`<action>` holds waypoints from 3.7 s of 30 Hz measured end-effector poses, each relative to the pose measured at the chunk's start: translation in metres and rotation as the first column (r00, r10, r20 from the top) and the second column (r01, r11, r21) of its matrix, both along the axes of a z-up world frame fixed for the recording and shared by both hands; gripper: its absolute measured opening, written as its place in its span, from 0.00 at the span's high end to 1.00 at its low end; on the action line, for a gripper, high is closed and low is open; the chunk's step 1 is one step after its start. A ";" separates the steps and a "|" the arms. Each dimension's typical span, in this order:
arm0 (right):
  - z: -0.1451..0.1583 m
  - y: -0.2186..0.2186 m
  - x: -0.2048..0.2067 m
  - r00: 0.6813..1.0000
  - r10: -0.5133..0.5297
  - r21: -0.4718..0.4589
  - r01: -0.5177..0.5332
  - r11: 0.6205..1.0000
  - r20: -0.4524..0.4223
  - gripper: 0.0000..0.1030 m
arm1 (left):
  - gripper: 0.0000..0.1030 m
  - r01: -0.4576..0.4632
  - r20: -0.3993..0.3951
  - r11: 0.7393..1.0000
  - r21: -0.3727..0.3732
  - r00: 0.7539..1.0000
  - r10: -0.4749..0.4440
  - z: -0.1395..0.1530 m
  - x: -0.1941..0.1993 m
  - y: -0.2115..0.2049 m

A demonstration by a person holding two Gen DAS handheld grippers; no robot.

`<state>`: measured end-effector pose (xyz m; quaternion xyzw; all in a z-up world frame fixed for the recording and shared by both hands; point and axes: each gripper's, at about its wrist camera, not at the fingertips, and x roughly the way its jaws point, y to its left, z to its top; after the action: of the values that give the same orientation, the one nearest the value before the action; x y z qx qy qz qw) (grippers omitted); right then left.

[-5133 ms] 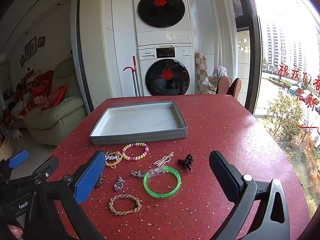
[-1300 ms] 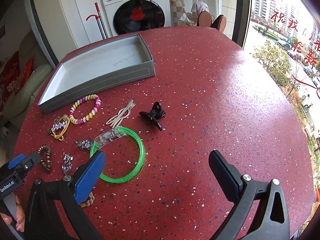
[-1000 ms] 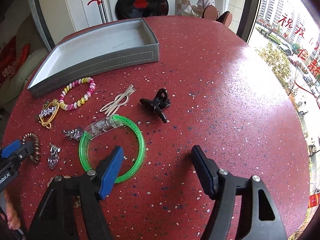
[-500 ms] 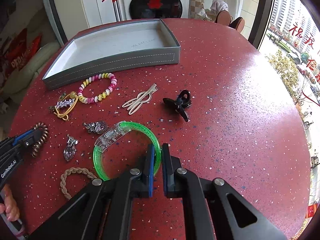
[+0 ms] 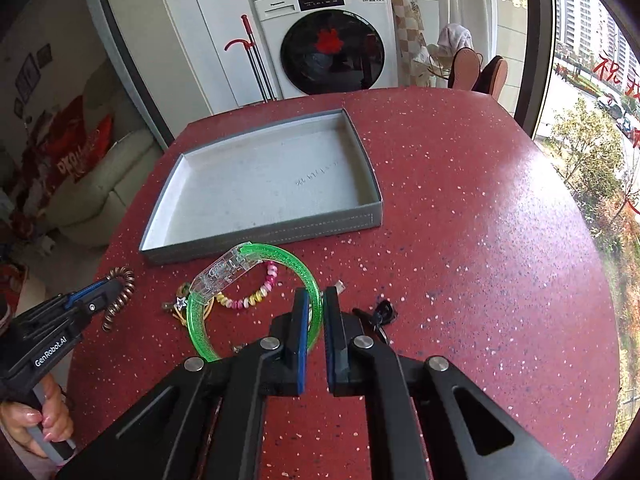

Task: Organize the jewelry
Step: 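Carry both into the grey tray and open both tools to release them, then withdraw both open tools from the tray back over the table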

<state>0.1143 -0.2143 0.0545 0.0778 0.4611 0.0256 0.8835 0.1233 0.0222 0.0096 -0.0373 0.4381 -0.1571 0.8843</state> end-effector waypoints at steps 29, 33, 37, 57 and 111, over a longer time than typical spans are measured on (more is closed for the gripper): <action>-0.063 0.009 0.204 0.995 -0.029 -0.051 0.024 0.998 -0.098 0.93 | 0.71 -0.066 -0.017 0.983 0.169 0.997 0.070 -0.039 0.204 -0.044; -0.075 0.010 0.205 0.992 -0.034 -0.060 0.027 0.998 -0.121 0.93 | 0.71 -0.071 -0.031 0.979 0.192 0.996 0.078 -0.051 0.210 -0.047; -0.079 0.012 0.205 0.992 -0.033 -0.073 0.025 0.997 -0.120 0.92 | 0.71 -0.073 -0.053 0.971 0.228 0.995 0.088 -0.061 0.213 -0.048; -0.047 0.018 0.188 0.999 -0.010 -0.030 0.009 1.000 -0.046 0.59 | 0.00 -0.120 0.032 0.966 0.228 0.993 0.116 -0.050 0.201 -0.044; -0.056 -0.036 -0.018 0.992 -0.096 -0.028 0.094 0.995 -0.083 0.00 | 0.00 0.064 0.002 0.978 0.199 0.998 -0.066 -0.053 -0.008 -0.020</action>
<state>0.0966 -0.2499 -0.0010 0.0903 0.4941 -0.0255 0.8643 0.1151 0.0024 -0.0430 0.0664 0.4486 -0.1415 0.8800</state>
